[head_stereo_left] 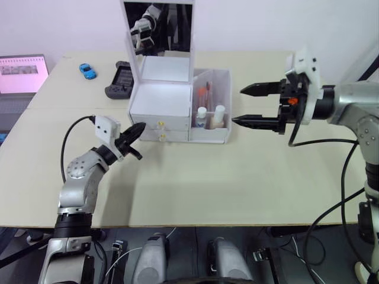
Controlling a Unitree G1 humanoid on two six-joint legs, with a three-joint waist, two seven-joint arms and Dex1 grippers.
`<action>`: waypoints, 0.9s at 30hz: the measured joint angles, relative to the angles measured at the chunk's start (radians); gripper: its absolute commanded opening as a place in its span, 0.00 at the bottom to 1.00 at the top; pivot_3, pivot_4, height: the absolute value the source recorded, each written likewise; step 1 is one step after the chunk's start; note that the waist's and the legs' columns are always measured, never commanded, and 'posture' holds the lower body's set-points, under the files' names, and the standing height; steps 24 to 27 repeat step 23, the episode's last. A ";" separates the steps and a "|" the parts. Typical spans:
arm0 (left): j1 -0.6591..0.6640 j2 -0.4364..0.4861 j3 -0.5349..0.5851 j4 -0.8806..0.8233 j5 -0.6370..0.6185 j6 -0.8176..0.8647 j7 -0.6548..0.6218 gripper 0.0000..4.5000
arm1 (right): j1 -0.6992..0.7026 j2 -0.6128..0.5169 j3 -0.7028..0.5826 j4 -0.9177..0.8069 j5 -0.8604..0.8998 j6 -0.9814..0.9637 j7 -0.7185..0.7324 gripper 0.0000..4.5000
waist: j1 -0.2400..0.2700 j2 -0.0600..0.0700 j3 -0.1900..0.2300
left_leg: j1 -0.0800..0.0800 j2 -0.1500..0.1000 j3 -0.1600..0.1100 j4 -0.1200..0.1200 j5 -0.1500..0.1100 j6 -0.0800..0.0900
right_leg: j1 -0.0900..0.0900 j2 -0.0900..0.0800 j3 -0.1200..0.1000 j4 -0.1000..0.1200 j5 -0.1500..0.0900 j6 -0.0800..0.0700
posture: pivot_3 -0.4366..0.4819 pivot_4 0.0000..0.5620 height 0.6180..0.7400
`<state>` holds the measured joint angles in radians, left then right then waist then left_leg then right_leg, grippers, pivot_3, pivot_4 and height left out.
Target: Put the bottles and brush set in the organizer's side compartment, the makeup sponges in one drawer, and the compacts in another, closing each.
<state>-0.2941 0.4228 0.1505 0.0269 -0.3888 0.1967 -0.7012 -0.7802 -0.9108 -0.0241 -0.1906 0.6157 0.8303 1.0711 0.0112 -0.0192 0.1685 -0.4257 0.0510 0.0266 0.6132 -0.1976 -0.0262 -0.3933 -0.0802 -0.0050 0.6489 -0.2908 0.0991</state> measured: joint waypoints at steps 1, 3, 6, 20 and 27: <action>0.026 0.020 0.001 -0.034 -0.018 0.023 -0.015 0.01 | 0.016 -0.006 -0.013 0.000 0.011 0.003 0.008 1.00 | -0.001 0.000 0.000 | 0.000 0.000 0.000 0.000 0.000 0.000 | 0.000 0.000 0.000 0.000 0.000 0.000 | 0.48 0.27 1.00; 0.065 0.054 0.013 -0.080 -0.042 0.057 -0.036 0.01 | 0.050 -0.028 -0.039 0.000 0.018 0.003 0.027 1.00 | -0.002 0.000 0.000 | 0.000 0.000 0.000 -0.001 0.000 0.000 | -0.001 0.000 0.000 0.000 0.000 0.000 | 0.48 0.27 1.00; 0.132 0.140 0.065 -0.135 -0.081 0.110 -0.063 0.20 | 0.108 -0.052 -0.077 0.031 0.016 -0.041 0.052 1.00 | -0.007 0.000 0.000 | 0.001 0.001 0.000 -0.001 0.000 0.000 | -0.001 0.001 0.000 0.000 0.000 -0.001 | 0.48 0.27 1.00; 0.307 0.437 0.374 -0.040 -0.082 0.192 -0.118 0.99 | 0.540 0.014 -0.387 0.266 -0.104 -0.394 -0.062 1.00 | -0.008 0.003 0.000 | 0.003 0.001 0.003 -0.002 0.000 0.000 | 0.000 -0.001 0.001 -0.002 -0.002 -0.004 | 0.48 0.27 1.00; 0.338 0.426 0.373 0.009 -0.035 0.138 -0.111 0.99 | 0.569 0.051 -0.401 0.310 -0.147 -0.503 -0.102 1.00 | -0.017 0.002 0.000 | 0.003 0.001 0.004 -0.003 0.000 0.000 | 0.000 -0.001 0.001 -0.002 -0.002 -0.004 | 0.48 0.27 1.00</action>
